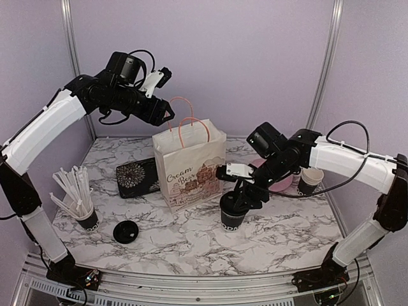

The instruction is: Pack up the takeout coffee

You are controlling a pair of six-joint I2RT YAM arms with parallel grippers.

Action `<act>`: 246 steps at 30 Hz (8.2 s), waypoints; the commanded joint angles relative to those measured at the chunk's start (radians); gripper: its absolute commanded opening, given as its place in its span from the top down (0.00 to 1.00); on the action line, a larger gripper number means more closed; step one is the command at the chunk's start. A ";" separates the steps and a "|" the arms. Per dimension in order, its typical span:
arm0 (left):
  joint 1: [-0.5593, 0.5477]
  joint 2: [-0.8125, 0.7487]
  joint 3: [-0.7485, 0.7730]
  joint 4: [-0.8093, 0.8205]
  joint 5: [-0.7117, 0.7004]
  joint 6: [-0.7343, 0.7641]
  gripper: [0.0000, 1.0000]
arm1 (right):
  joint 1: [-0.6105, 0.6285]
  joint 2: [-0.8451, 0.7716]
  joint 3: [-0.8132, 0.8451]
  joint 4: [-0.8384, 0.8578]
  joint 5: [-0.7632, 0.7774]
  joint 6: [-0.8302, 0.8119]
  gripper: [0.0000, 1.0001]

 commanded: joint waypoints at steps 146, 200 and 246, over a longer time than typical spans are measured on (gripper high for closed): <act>-0.491 -0.081 -0.340 -0.347 -0.094 0.036 0.27 | -0.336 0.305 0.535 0.332 -0.340 0.081 0.18; -0.467 -0.216 -0.383 -0.267 -0.207 -0.045 0.32 | -0.014 -0.251 0.036 0.108 -0.242 -0.116 1.00; -0.416 -0.206 -0.259 -0.249 -0.281 -0.045 0.37 | -0.194 -0.025 0.372 -0.172 -0.212 -0.239 0.43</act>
